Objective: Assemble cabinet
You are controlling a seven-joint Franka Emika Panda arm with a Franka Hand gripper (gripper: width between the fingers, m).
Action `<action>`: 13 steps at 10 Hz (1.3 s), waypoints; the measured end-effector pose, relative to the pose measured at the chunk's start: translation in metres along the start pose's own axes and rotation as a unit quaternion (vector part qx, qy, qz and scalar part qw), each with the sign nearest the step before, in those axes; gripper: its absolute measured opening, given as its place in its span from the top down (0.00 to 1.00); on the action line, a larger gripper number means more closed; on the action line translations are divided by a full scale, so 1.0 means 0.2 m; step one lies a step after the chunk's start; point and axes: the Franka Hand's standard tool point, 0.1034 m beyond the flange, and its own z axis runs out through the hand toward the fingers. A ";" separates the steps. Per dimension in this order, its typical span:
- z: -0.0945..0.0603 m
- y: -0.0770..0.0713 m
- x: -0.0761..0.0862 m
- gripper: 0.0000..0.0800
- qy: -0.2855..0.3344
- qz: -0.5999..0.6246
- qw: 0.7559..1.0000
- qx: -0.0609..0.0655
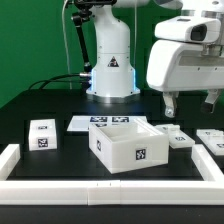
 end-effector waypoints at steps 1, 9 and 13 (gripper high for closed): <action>0.03 -0.03 -0.05 0.00 0.029 -0.069 0.997 -0.007; 0.09 -0.01 -0.26 0.00 0.010 -0.309 0.951 0.001; 0.14 0.02 -0.39 0.00 0.011 -0.518 0.855 0.003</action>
Offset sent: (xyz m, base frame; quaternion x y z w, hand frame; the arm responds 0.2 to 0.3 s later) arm -0.0265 -0.0179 -0.0090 0.0799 -0.0079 -0.3296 0.9407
